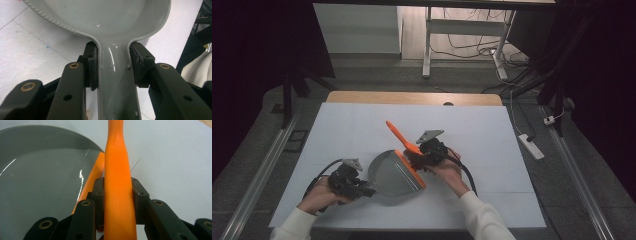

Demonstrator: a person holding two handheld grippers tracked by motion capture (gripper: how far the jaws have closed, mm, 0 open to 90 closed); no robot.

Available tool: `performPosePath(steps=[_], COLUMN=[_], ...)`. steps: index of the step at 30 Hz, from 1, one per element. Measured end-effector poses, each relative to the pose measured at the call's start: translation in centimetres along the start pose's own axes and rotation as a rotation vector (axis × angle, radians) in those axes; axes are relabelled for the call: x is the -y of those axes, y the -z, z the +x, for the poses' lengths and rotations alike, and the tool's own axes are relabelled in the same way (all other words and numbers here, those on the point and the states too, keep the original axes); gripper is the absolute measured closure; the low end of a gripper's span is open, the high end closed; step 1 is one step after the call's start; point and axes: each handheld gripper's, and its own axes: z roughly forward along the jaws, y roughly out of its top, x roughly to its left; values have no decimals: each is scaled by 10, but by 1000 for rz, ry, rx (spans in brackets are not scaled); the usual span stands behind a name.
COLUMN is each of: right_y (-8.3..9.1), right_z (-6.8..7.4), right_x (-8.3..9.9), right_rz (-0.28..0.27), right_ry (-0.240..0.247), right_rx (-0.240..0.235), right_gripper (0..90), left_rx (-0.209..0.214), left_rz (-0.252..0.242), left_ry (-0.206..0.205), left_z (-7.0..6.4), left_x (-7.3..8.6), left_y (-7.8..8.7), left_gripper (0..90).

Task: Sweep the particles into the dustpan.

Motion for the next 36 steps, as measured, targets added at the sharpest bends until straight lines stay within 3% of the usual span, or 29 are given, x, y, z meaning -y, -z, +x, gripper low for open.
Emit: performPosePath(steps=[16,24,29,36], right_y=[-3,-1,13,21], right_z=[17,28,15,-4], right_x=[-9,-15,-15,-10], right_rz=[-25,-64,-115,-122], right_ry=[39,53,-7,-51], right_rx=[-49,-118,-69,6], right_gripper=[706,706,706,706], left_rx=[-2,-3,-3,-3], left_rz=[1,0,1,1], left_ry=[1,0,-1,-1], left_z=[-1,-1,-1,-1], left_x=[0,0,0,0], left_y=[0,0,0,0], left_gripper=[615,614,614,614])
